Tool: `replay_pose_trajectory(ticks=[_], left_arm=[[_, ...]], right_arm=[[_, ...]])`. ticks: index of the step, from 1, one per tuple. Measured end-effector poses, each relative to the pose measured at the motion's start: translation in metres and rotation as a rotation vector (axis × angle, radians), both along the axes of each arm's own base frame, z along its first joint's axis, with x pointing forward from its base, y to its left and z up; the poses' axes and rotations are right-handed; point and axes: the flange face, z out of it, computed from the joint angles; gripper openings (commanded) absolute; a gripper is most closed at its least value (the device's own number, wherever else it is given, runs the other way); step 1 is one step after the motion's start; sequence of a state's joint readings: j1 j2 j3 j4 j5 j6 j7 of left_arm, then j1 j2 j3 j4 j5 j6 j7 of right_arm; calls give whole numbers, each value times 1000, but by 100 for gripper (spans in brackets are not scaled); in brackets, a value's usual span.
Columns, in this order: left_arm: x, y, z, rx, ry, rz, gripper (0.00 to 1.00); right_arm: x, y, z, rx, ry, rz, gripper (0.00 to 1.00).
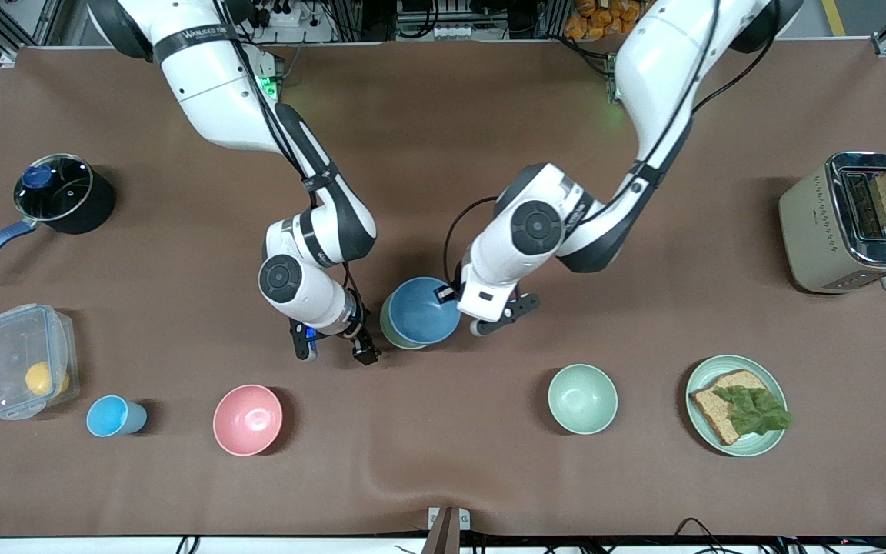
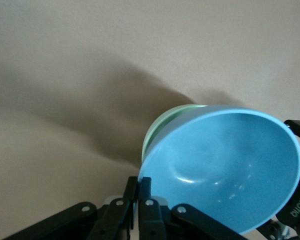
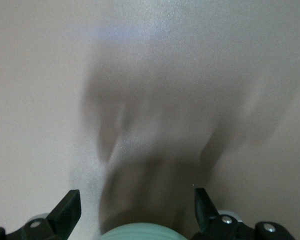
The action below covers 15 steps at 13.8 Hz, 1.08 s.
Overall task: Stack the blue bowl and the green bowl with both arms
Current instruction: 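Lower the blue bowl into the green bowl with the left gripper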
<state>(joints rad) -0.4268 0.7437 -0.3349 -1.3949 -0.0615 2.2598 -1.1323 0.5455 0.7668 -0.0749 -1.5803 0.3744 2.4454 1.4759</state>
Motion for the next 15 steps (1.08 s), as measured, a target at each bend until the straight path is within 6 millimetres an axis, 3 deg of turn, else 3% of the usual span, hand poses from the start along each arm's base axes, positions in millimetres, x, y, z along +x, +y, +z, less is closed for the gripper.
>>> replay_pose_trajectory(ticks=[10, 15], left_arm=[[-8, -19, -36, -10, -10, 11, 0], [-12, -23, -44, -4, -1, 11, 0]], right_arm=[[1, -2, 0, -6, -3, 2, 100], [1, -2, 0, -6, -3, 2, 100]])
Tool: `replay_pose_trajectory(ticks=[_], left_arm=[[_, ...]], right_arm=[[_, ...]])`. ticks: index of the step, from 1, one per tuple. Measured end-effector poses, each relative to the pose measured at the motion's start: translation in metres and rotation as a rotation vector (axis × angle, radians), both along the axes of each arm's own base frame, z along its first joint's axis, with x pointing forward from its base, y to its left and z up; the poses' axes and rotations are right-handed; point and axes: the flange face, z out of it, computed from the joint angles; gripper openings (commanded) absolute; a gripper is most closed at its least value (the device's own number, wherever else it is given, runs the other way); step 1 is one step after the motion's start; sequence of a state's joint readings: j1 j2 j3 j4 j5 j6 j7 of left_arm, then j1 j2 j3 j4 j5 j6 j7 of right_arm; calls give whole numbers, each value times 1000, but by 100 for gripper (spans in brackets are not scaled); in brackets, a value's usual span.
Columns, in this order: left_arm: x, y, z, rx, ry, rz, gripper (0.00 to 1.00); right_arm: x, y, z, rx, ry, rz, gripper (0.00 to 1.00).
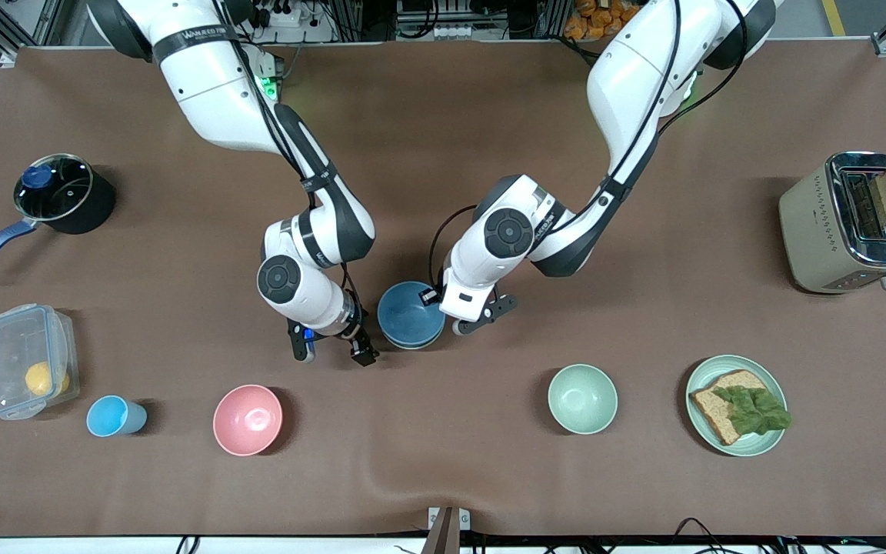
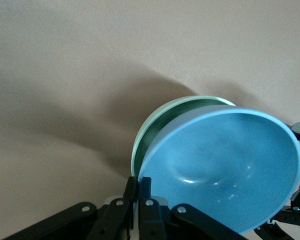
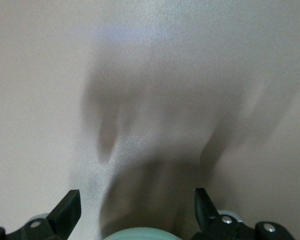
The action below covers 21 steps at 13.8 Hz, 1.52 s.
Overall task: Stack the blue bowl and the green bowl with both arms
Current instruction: 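Lower the blue bowl into the green bowl with the left gripper, then open both grippers and lift them away from the stacked bowls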
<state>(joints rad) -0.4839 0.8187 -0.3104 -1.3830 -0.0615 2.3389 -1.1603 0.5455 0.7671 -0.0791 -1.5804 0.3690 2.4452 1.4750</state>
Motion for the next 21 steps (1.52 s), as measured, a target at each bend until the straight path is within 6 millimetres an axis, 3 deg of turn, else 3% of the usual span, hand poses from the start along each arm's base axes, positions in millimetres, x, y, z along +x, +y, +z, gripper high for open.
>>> replay_pose_trajectory(ticks=[4, 7, 9, 11, 12, 13, 14, 15, 17, 18, 21], left_arm=[[-3, -2, -10, 7, 12, -3, 0], [-3, -1, -14, 10, 16, -2, 20], [-2, -1, -13, 9, 13, -1, 20], [-1, -1, -12, 7, 11, 0, 28], [-1, -1, -12, 7, 11, 0, 45], [-1, -1, -12, 6, 10, 1, 80], [0, -1, -10, 4, 7, 2, 100], [4, -1, -6, -2, -1, 7, 100], [14, 2, 16, -21, -37, 18, 100], [22, 9, 36, -20, -65, 24, 100], [45, 69, 119, 127, -100, 8, 100]], right_arm=[[1, -2, 0, -2, -1, -2, 100], [1, -2, -1, -3, 0, -2, 100], [1, -2, -2, -3, 1, -2, 100], [0, -2, -3, -4, 4, -4, 100], [0, -2, -4, -3, 5, -14, 100], [1, -2, -3, -1, 5, -41, 100], [1, -2, -3, 1, 5, -69, 100], [2, -1, -3, 3, 4, -82, 100], [3, 0, 0, 2, -6, -76, 100], [7, 1, 4, 0, -21, -62, 100], [23, -9, 29, -3, -56, 38, 100]])
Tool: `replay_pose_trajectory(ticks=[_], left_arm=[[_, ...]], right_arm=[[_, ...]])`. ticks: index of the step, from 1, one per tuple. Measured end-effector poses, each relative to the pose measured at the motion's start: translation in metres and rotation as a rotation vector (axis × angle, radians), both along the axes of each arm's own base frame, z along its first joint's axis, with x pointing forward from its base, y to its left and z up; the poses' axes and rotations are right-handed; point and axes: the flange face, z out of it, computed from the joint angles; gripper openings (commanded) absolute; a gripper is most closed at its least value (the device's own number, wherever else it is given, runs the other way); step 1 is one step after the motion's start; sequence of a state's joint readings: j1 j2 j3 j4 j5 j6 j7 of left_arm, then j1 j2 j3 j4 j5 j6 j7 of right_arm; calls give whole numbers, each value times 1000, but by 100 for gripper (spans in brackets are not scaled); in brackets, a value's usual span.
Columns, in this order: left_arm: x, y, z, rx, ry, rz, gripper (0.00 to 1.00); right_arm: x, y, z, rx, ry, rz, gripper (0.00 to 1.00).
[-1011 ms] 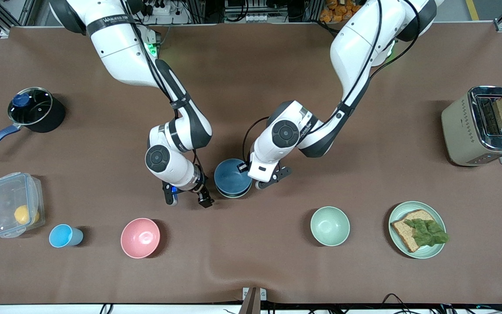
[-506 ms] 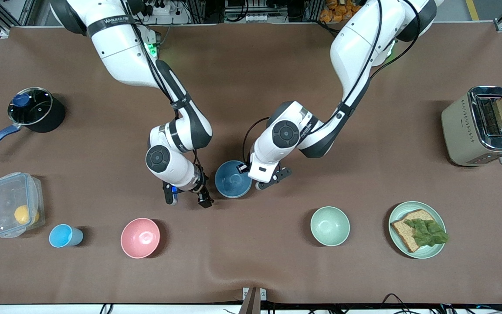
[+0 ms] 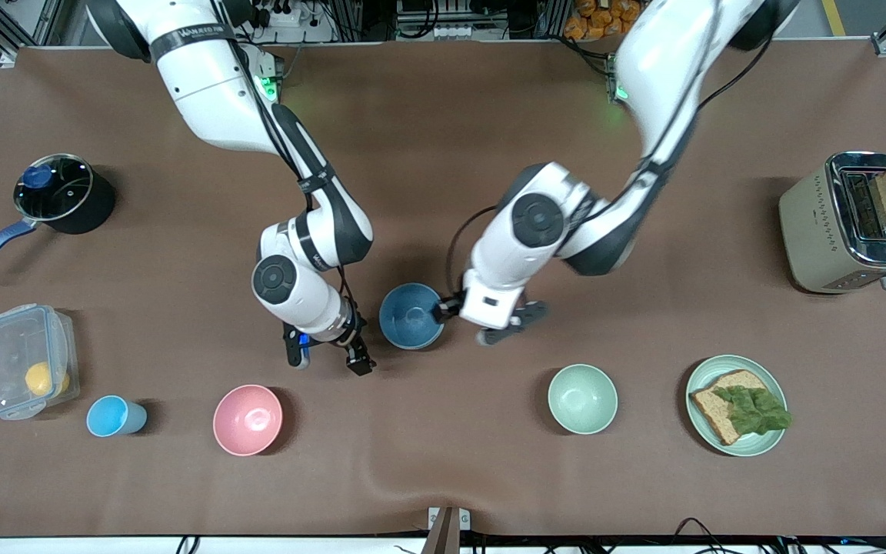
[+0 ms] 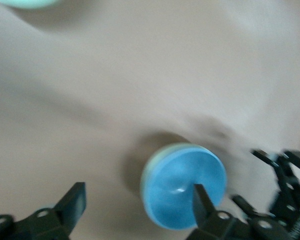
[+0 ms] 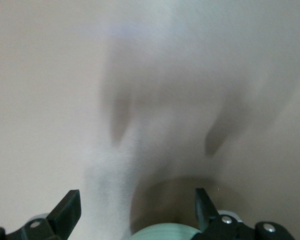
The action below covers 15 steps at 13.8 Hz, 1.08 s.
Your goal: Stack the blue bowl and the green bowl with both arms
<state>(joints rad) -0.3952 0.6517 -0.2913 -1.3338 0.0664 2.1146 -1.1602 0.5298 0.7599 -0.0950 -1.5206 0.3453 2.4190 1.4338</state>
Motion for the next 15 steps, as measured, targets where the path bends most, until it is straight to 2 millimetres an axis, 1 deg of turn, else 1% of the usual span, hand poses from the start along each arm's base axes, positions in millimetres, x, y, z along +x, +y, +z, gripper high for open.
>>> replay_pose_trajectory(ticks=[1, 2, 3, 4, 5, 6, 8, 9, 10, 11, 12, 14, 15], left_arm=[[2, 25, 31, 73, -3, -3, 100], [1, 48, 60, 143, -16, -9, 100], [-1, 70, 87, 189, -33, -22, 100], [-2, 94, 110, 211, -45, -60, 100], [-3, 125, 131, 229, -54, -108, 100], [-3, 158, 147, 235, -58, -143, 100], [-6, 222, 169, 232, -21, -199, 100], [-7, 251, 176, 231, -2, -232, 100], [-7, 274, 182, 221, 7, -267, 100], [-8, 291, 187, 209, 13, -305, 100], [-9, 304, 189, 206, 21, -337, 100], [-12, 322, 194, 209, 35, -389, 100], [-14, 328, 196, 212, 44, -412, 100]], right_arm=[[6, -11, 15, -4, 6, 61, 100], [13, -28, 35, -4, 16, 120, 100], [18, -49, 60, -5, 24, 204, 100], [19, -69, 86, -17, 29, 326, 100], [16, -84, 114, -49, 27, 464, 100], [13, -98, 140, -96, 21, 590, 100], [4, -117, 186, -171, -4, 811, 100], [-1, -124, 203, -182, -3, 903, 100], [-5, -134, 218, -187, -6, 970, 100], [-8, -150, 235, -188, -16, 1023, 100], [-11, -170, 253, -189, -23, 1067, 100], [-22, -215, 291, -217, -14, 1138, 100], [-30, -229, 307, -243, 2, 1173, 100]])
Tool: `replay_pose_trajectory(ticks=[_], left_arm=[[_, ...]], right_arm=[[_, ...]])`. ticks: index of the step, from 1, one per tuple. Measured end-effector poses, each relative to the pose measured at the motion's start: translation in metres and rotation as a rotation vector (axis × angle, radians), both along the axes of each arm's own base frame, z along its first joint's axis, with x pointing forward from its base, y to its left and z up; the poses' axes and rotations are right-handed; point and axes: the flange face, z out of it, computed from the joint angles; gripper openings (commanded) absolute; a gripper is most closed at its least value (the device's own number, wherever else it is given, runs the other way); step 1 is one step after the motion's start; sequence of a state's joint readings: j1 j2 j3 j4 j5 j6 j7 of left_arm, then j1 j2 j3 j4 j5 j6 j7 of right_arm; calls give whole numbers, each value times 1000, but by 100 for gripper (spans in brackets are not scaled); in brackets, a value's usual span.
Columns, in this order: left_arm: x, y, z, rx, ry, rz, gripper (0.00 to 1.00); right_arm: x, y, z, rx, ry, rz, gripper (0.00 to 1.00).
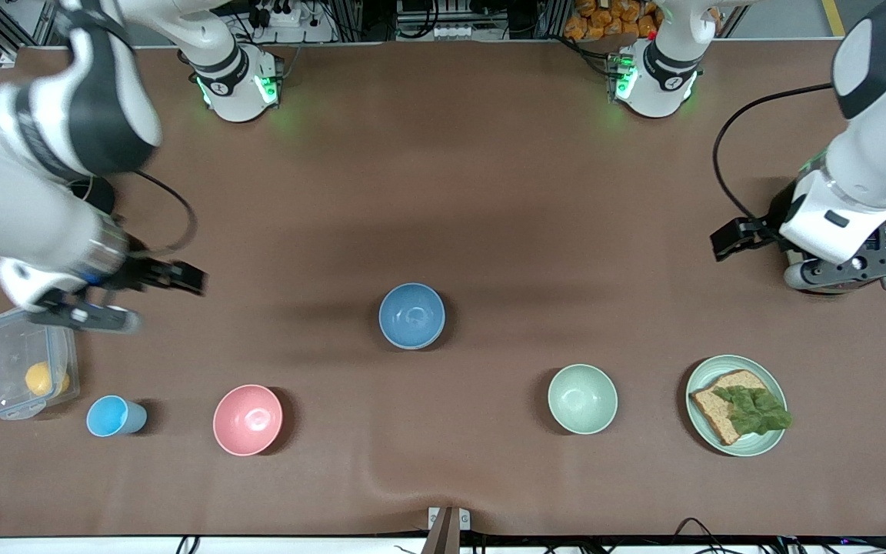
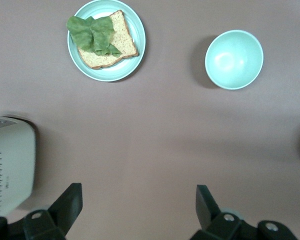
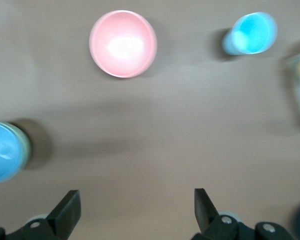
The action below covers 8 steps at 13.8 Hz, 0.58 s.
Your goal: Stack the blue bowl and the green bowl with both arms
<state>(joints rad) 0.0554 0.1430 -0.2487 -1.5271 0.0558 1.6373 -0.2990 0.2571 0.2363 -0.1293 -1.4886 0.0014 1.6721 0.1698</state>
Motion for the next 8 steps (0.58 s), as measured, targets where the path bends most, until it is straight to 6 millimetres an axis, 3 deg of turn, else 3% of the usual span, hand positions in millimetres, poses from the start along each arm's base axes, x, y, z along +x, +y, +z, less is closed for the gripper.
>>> replay_pose_trajectory(ticks=[4, 8], left_arm=[[-15, 10, 18, 14, 24, -44, 100], [-23, 21, 26, 21, 41, -60, 100]], right_arm=[[-26, -27, 47, -44, -6, 88, 100], [-36, -68, 63, -32, 5, 90, 100]])
